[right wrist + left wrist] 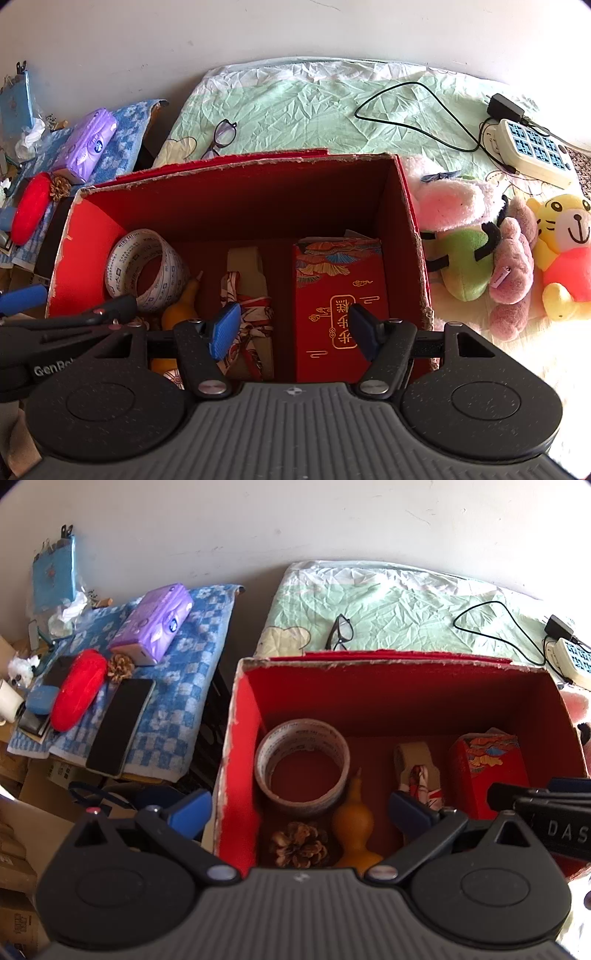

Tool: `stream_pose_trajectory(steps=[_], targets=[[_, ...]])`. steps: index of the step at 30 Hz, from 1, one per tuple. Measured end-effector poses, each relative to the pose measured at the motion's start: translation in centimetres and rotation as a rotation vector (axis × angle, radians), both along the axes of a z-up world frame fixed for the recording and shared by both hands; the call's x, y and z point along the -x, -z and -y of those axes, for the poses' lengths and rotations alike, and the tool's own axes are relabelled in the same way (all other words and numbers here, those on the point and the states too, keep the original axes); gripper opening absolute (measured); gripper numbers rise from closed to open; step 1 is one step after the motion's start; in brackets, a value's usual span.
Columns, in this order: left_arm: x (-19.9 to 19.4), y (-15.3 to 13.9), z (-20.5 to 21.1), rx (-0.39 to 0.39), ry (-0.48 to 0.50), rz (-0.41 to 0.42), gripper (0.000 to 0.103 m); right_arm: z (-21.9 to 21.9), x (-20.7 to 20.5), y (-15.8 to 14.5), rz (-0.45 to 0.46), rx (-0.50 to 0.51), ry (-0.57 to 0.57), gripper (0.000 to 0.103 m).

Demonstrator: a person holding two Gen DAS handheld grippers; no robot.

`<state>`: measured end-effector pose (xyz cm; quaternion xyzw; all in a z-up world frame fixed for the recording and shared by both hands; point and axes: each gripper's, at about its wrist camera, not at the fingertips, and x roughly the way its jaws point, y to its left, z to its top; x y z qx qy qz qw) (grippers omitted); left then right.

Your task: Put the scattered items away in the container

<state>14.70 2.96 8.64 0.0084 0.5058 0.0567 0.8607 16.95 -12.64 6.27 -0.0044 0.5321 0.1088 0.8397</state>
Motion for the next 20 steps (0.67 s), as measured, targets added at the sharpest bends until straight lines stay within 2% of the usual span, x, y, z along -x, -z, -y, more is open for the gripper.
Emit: stream_pose_trajectory(steps=[11,20], targets=[[1.5,-0.2,-0.9,0.018,-0.014,0.011,0.101,-0.9,1.4,-0.1,0.011,0.000,-0.026,0.067],[2.9,-0.7,-0.4,0.000,-0.007,0.058,0.101,-0.6,2.4,-0.2,0.026,-0.004,-0.008,0.067]])
